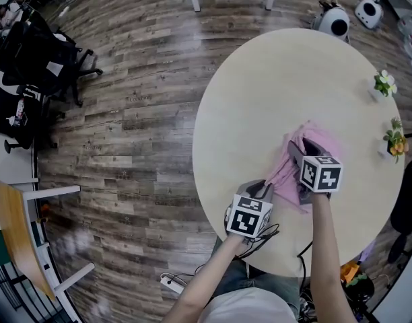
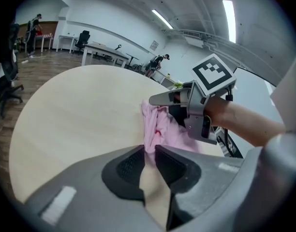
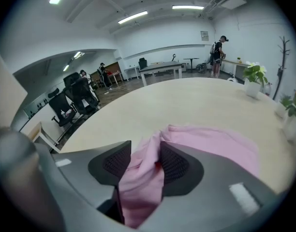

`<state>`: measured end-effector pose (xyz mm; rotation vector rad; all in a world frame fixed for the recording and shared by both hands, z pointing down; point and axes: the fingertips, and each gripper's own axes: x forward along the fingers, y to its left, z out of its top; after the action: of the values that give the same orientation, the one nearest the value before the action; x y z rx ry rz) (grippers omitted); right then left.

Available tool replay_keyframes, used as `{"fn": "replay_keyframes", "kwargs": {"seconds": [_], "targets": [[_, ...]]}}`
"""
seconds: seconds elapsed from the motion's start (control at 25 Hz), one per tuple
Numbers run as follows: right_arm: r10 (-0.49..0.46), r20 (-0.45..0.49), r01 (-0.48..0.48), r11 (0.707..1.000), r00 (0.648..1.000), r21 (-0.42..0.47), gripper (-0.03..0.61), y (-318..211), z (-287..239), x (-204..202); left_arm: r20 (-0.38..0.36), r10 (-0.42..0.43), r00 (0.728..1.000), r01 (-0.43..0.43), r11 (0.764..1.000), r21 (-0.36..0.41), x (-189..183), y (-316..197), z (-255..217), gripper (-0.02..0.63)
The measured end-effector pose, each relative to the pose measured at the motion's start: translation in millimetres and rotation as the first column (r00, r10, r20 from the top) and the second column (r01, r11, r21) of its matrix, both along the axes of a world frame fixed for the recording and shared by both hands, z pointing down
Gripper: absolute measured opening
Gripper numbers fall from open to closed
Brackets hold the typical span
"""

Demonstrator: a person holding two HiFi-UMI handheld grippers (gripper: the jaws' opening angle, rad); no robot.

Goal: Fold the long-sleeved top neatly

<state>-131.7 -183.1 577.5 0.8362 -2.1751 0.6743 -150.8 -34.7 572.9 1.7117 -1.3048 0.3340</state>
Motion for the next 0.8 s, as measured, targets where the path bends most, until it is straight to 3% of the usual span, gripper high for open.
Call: {"fn": "replay_keyframes", "kwargs": {"seconds": [0.24,0.48,0.6,0.8], "targets": [[-0.024,0.089,0.018,0.998,0.996,0.068,0.308,3,-37,-3,0.045,-0.046,0.998,0.044,0.998,0.036,-14,-1,-24,0.117],[0.002,0.162,-0.034,0.979,0.987,0.198,0.307,3,-101,19,0.065,-0.125,0.99,0.112,0.979,0.172,-33,-17,-81,0.12],[0.033,0.182,-0.085,0.953,0.983,0.29,0.288,1,-139,40,0.14,-0.119,0.983,0.078,0.96,0.267,-41,-32,-117,0.12],[0.082,0.204,-0.165,0.887,0.976,0.432,0.235,1,-197,77,0.27,-0.151,0.951,0.026,0.909,0.416,-54,-52,-182,0.118]]}}
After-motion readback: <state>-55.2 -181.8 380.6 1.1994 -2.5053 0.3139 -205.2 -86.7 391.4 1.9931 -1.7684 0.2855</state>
